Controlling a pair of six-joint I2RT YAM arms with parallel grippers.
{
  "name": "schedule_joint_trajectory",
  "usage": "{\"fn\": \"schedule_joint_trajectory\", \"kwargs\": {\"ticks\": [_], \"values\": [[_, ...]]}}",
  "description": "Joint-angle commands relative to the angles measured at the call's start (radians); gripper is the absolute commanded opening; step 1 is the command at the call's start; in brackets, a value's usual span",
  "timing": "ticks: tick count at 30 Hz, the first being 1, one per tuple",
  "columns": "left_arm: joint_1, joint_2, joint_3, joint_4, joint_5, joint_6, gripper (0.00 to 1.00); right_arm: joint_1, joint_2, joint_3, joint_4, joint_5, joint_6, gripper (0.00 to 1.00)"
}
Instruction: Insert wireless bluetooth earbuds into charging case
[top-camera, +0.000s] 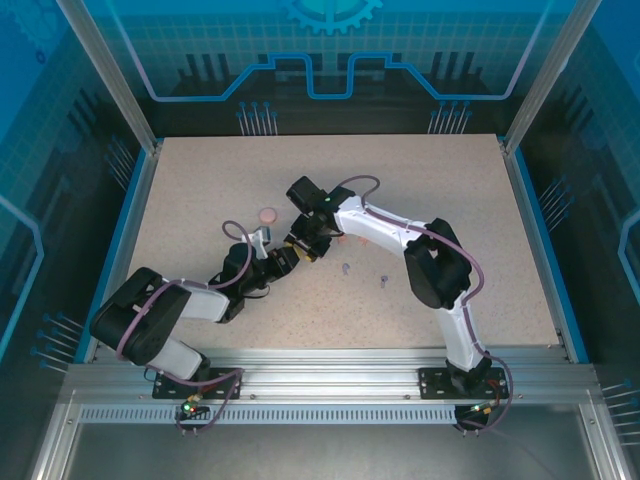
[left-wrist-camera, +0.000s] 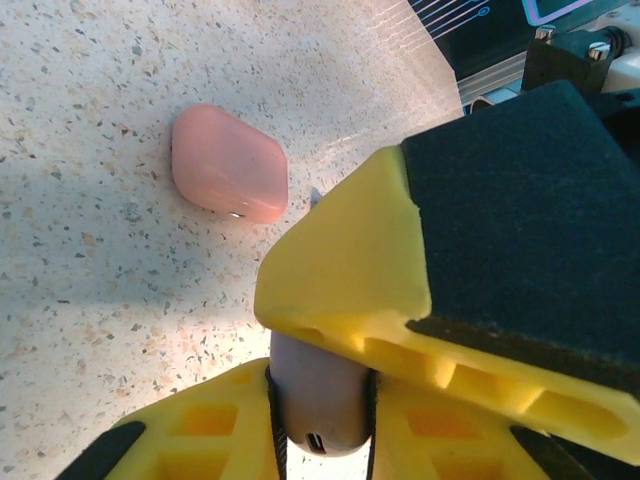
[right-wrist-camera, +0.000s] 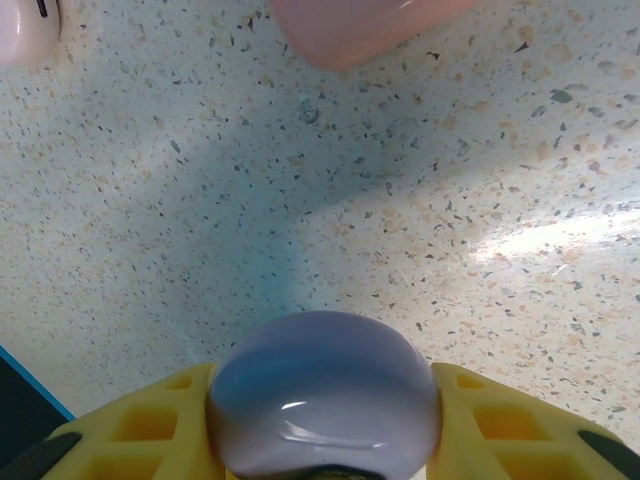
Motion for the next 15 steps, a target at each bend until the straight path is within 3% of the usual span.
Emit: {"fn": "schedule_joint_trajectory", "kwargs": {"ticks": [1, 4, 5, 11, 15], "values": [[-0.004, 0.007, 0.038, 0.015, -0.021, 0.031, 0.32, 0.017, -0.046, -0.015, -0.02, -0.036, 0.012, 0.33], [-0.004, 0.005, 0.045, 0.01, -0.023, 0.033, 0.47, 0.019, -0.045, -0.015, -0.018, -0.038, 0.012, 0.33], [-0.004, 0.004, 0.046, 0.009, -0.023, 0.034, 0.48, 0.02, -0.045, -0.015, -0.017, -0.038, 0.013, 0.33], [-0.004, 0.007, 0.049, 0.008, -0.032, 0.036, 0.4, 0.02, -0.045, -0.016, -0.017, -0.039, 0.012, 0.33], [-0.003, 0.009, 0.052, 0.012, -0.032, 0.035, 0.28, 0.021, -0.047, -0.029, -0.013, -0.04, 0.015, 0.33]]}}
